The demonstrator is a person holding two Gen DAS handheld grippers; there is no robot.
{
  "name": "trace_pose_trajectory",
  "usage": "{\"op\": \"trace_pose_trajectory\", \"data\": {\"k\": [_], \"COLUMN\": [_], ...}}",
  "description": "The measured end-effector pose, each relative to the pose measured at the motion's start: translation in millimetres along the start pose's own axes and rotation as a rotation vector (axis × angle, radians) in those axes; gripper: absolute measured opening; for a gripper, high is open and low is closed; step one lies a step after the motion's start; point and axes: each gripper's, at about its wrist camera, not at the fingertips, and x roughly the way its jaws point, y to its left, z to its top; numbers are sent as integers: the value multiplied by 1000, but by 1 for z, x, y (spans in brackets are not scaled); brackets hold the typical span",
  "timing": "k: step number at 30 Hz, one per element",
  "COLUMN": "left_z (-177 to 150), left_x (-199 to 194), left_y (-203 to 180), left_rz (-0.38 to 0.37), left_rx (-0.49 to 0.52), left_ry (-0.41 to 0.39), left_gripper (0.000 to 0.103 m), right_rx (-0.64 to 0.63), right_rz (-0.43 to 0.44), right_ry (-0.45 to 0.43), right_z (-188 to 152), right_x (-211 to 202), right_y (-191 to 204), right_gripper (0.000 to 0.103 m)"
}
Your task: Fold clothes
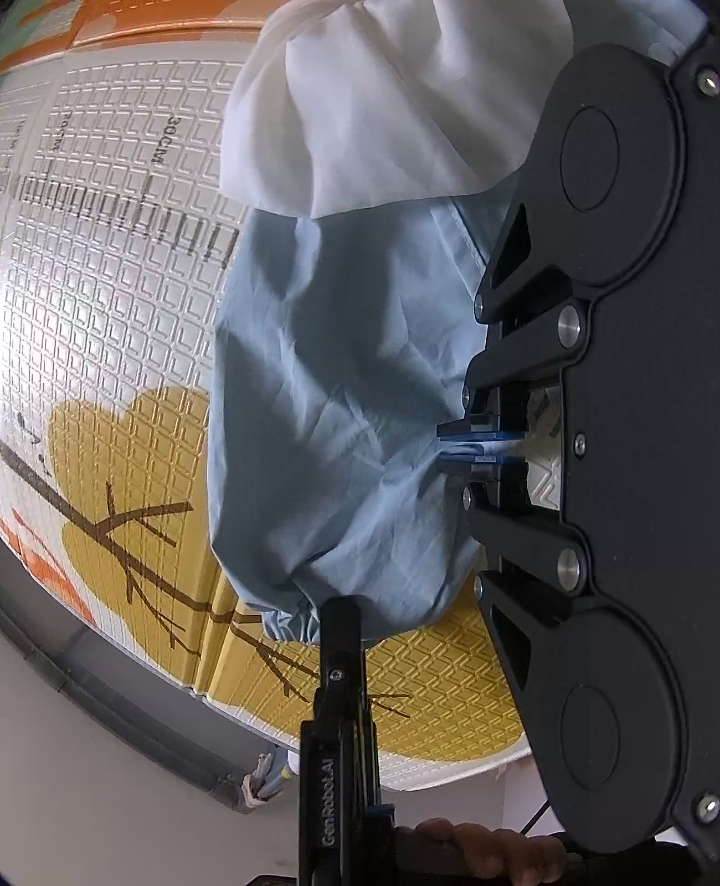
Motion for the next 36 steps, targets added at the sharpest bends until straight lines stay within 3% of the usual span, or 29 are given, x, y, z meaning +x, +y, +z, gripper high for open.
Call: {"op": "trace_pose_trajectory", "data": {"k": [6, 11, 16, 21, 25, 27, 30, 33, 36], "left_z": [2, 11, 14, 14, 14, 14, 12, 8, 2], "left_x": [8, 3, 9, 8, -10, -23, -37, -38, -18], "left_y": [-4, -17, -10, -1, 1, -9, -32, -57, -79], "left_rz": [29, 117, 150, 247, 193, 185, 108, 33, -54], "left_rx": [22, 113, 115, 68, 30, 51, 108, 170, 196], "left_ry": [13, -26, 1, -5, -41, -95, -160, -178, -135], "left_gripper": [12, 8, 7, 7, 8, 8, 9, 9, 9], "right_rx": [-22, -50, -64, -32, 1, 22, 47, 72, 107], "right_rz": [15, 2, 5, 23, 58, 53, 37, 2, -21], "right_ry": [33, 51, 44, 24, -60, -107, -170, -209, -228], "right_z": [-1, -2, -3, -5, -3, 2, 11, 22, 28], "right_x": [1, 1, 5, -1, -28, -44, -66, -73, -72], "right_y": [2, 6, 6, 1, -6, -10, -17, -24, -30], "right_gripper": [4, 4, 4, 4, 6, 6, 6, 6, 5]}}
